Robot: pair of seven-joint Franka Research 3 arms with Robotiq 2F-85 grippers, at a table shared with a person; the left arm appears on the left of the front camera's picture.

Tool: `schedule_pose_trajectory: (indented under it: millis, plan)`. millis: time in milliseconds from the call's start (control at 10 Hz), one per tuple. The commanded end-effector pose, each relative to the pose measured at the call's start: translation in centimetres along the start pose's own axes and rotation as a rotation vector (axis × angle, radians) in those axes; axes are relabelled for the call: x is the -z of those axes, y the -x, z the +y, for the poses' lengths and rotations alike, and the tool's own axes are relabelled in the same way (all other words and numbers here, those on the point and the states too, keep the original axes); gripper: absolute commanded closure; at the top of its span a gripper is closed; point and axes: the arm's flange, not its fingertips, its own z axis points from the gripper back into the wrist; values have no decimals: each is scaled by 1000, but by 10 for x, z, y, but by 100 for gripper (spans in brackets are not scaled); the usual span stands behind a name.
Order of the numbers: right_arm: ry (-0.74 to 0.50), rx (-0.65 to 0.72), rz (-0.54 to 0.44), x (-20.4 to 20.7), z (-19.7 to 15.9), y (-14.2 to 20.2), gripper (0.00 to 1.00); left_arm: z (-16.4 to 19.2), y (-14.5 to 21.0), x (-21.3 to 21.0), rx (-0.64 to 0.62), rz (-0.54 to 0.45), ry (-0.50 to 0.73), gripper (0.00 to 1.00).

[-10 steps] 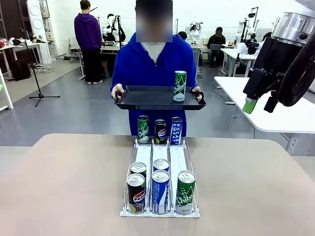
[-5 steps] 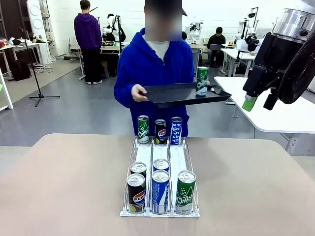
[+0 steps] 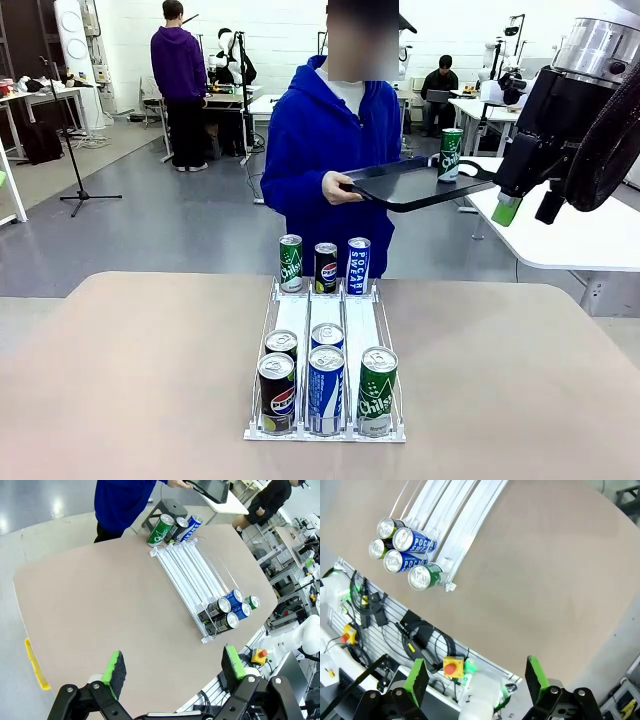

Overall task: Retrieve and hand over the desired beverage to the person.
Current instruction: Pick up another can of the same type that the person held from the Automatic Can Dispenser.

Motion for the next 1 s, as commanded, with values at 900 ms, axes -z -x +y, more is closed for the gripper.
schedule_pose_trajectory:
  millis: [900]
  plan:
    - [136,-242,-389,-35,-53,86,0,2,1,0,24,-13,18,0]
